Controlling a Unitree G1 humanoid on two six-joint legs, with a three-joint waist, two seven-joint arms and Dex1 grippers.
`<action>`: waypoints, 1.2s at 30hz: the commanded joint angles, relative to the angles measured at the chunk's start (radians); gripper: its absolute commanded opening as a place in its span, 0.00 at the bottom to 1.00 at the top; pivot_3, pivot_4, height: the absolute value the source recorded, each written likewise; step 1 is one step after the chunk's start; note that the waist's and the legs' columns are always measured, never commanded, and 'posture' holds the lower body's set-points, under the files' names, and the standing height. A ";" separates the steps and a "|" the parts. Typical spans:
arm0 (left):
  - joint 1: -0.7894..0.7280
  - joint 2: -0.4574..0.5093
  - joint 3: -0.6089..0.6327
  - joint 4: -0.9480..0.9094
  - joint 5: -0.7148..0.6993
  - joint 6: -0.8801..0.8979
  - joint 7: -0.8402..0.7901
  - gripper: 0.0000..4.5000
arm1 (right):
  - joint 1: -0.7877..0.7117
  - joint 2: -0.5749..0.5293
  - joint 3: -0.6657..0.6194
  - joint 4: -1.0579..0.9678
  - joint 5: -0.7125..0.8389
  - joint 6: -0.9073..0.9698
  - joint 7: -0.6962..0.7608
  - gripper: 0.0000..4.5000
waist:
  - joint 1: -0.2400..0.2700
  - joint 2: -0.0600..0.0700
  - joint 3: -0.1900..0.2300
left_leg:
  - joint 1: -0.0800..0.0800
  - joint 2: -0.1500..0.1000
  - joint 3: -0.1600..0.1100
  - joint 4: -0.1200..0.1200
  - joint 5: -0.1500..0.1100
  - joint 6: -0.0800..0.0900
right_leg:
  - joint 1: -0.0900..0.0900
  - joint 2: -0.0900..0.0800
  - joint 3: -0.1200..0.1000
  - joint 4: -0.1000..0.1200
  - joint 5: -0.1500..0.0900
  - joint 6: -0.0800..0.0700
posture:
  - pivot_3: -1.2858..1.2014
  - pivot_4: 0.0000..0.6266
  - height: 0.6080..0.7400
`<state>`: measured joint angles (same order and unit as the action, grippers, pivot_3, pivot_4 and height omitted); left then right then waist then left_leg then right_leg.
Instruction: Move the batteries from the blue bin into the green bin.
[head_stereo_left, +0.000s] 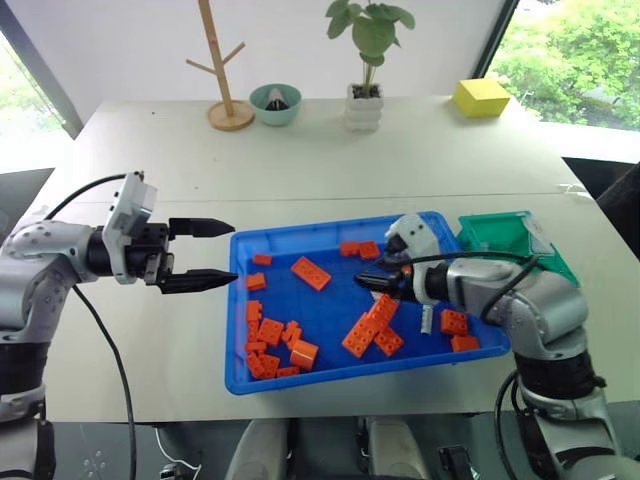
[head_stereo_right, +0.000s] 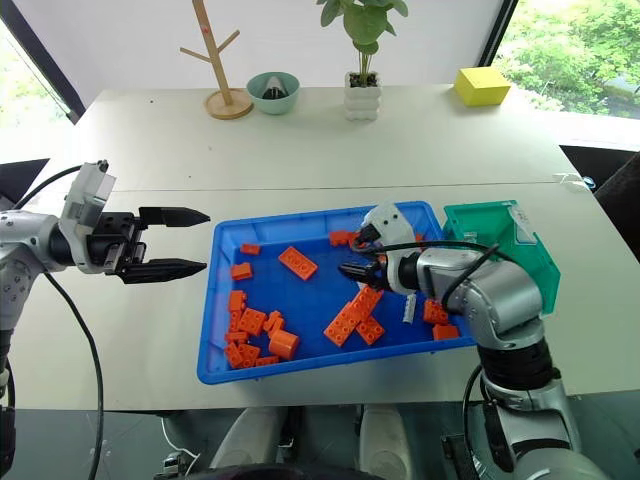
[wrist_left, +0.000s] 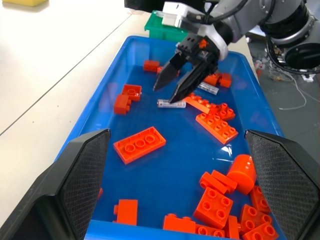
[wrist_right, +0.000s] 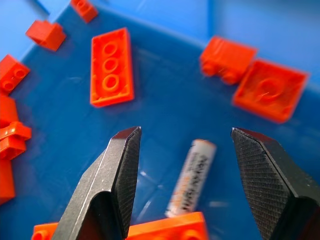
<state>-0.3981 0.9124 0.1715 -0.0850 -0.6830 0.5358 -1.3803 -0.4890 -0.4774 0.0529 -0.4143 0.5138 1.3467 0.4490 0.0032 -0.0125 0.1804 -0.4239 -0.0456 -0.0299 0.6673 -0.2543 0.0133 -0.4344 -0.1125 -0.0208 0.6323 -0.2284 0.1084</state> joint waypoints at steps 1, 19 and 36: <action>-0.011 0.011 0.018 -0.017 -0.005 -0.005 0.004 1.00 | 0.012 0.012 0.017 -0.004 -0.005 -0.014 -0.012 0.64 | -0.001 0.000 0.000 | 0.000 0.000 0.000 0.000 0.000 0.000 | 0.000 0.000 0.000 0.000 0.000 0.000 | 0.52 0.24 0.71; -0.016 0.007 0.021 -0.016 -0.008 -0.009 0.015 1.00 | -0.006 -0.035 0.025 0.001 0.015 -0.061 0.032 0.01 | -0.017 0.000 0.000 | 0.003 0.000 0.000 0.000 0.000 0.000 | 0.003 0.001 0.000 0.000 0.000 0.000 | 0.52 0.24 0.71; -0.044 -0.009 -0.002 0.010 0.005 -0.019 0.003 1.00 | 0.108 -0.516 -0.437 0.167 0.009 -0.110 0.161 0.01 | 0.001 0.000 0.000 | 0.003 0.001 0.000 -0.001 0.000 0.000 | 0.004 0.001 -0.001 -0.001 0.000 0.000 | 0.52 0.24 0.71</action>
<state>-0.4219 0.8992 0.1665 -0.0757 -0.6785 0.5326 -1.3725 -0.3942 -0.9741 -0.3454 -0.2326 0.5274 1.2575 0.5972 0.0042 -0.0127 0.1804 -0.4204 -0.0442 -0.0294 0.6664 -0.2544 0.0137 -0.4306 -0.1119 -0.0221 0.6313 -0.2285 0.1086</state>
